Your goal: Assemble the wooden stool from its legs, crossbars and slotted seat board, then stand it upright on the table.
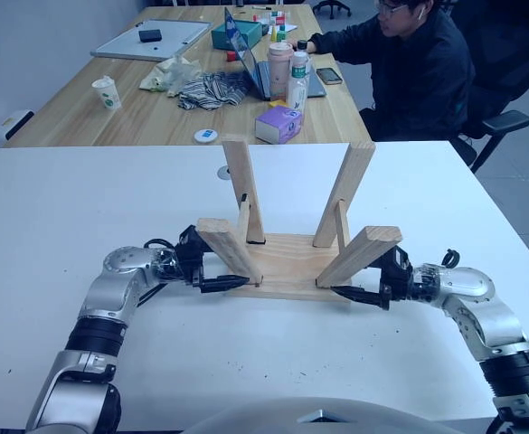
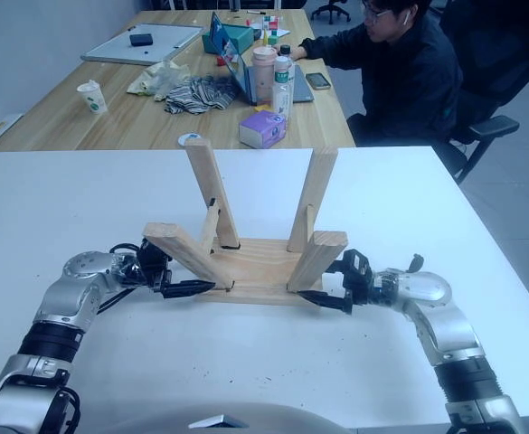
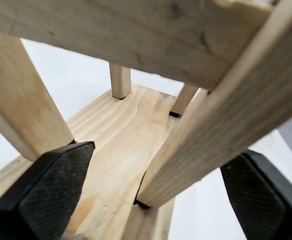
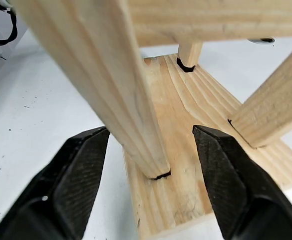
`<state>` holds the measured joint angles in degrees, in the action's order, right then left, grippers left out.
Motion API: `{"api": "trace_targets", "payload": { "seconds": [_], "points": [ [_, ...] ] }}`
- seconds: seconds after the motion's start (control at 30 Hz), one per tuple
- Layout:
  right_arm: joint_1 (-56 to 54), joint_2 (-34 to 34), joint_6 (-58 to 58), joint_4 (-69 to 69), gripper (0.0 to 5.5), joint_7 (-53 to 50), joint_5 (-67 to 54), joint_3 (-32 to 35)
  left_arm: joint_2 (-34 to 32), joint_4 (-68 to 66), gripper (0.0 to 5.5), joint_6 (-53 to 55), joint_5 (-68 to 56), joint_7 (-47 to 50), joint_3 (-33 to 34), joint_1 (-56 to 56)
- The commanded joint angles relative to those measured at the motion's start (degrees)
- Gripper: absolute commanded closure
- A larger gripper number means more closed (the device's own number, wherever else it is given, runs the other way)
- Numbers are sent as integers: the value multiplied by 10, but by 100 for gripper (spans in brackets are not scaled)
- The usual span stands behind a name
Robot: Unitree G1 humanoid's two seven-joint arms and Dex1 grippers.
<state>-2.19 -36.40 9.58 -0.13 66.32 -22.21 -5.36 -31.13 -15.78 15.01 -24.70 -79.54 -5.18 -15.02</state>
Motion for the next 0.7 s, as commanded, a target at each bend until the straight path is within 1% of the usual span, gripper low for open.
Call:
{"api": "trace_targets", "payload": {
  "seconds": [0.03,0.1,0.13,0.17,0.27,0.3,0.33,0.4,0.43,0.47,0.5,0.57,0.63,0.7],
  "points": [
    [0,8,77,-21,314,-7,-57,21,-15,35,175,100,-36,-17,-9,-6],
    [-9,16,125,-38,349,-23,-93,33,-17,60,206,206,-86,-3,5,-13],
    [-13,19,145,-45,360,-29,-110,39,-23,73,215,240,-102,-4,7,-14],
    [-16,19,160,-50,383,-33,-120,43,-30,89,237,271,-118,-6,7,-13],
    [-18,17,222,-73,391,-47,-161,56,-35,127,271,342,-159,17,24,-16],
    [-20,16,252,-85,391,-55,-183,64,-36,144,286,355,-159,40,29,-18],
    [-33,21,306,-97,392,-78,-232,86,-30,161,296,397,-176,82,47,-29],
    [-66,24,422,-110,393,-139,-320,121,-5,150,319,522,-233,173,107,-89],
    [-80,23,477,-109,398,-168,-359,135,4,132,342,579,-254,207,131,-121],
    [-98,24,530,-97,402,-201,-395,148,9,106,352,631,-261,237,150,-151],
    [-123,30,587,-71,411,-246,-425,163,3,87,368,649,-256,249,149,-168],
    [-179,44,678,-10,424,-330,-446,184,1,40,396,661,-232,284,154,-184],
    [-218,46,726,36,425,-380,-445,199,1,15,415,665,-221,305,150,-180],
    [-237,46,744,62,425,-403,-440,210,0,11,419,664,-218,308,140,-172]
  ]
}}
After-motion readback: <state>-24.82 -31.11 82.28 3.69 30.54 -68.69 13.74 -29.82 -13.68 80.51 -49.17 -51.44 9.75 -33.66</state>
